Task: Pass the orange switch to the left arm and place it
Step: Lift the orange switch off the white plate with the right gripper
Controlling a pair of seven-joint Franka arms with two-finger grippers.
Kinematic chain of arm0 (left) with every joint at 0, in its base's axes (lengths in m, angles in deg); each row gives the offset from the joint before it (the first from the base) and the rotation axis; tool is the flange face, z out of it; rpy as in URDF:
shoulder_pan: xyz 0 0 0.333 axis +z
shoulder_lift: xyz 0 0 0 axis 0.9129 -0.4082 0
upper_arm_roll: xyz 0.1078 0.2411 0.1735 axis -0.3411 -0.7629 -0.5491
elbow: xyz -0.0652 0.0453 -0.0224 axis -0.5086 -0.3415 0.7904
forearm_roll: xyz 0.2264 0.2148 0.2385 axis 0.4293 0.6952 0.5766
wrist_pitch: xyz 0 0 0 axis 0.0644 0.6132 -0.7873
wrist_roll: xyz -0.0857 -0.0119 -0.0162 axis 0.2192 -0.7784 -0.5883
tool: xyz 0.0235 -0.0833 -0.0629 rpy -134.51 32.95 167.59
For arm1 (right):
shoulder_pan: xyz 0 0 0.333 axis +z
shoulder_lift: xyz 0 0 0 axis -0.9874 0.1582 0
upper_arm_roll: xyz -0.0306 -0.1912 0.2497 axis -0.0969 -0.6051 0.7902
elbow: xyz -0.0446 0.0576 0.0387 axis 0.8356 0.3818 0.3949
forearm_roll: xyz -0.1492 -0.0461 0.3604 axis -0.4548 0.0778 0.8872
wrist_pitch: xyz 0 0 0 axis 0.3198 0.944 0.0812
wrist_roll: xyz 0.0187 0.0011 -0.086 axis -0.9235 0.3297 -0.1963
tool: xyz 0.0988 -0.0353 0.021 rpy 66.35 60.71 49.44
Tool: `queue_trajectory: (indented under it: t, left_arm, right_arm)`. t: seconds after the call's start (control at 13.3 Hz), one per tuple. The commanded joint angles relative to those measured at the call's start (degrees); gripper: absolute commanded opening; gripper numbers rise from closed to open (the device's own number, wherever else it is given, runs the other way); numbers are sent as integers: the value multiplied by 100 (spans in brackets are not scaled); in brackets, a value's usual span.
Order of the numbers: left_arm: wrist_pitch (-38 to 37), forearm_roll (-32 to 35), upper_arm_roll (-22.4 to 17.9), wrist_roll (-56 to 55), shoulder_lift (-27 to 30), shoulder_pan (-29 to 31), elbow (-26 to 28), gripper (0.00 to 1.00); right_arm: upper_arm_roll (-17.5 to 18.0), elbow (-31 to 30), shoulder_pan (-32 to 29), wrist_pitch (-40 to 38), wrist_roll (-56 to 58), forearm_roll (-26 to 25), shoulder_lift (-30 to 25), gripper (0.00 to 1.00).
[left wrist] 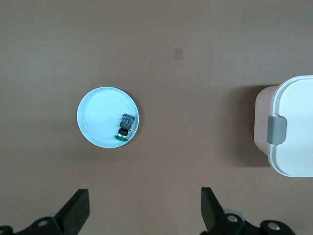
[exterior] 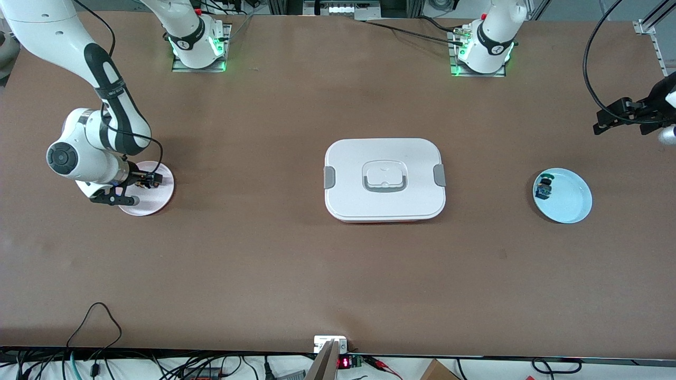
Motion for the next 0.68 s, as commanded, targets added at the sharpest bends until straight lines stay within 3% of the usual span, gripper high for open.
queue_trajectory:
  t: [0.0,0.15,0.6]
  left_arm:
    - [-18,82,29,88,10,23,-1,100]
    - [-9,82,29,88,10,23,-1,100]
    - [-26,82,29,79,-8,23,-10,100]
  right_arm:
    - [51,-4,-73,-113,-13,125,-86,17]
    - [51,232,-64,-516,4,354,-165,14]
    - [77,1208,138,-1774,356,372,-516,14]
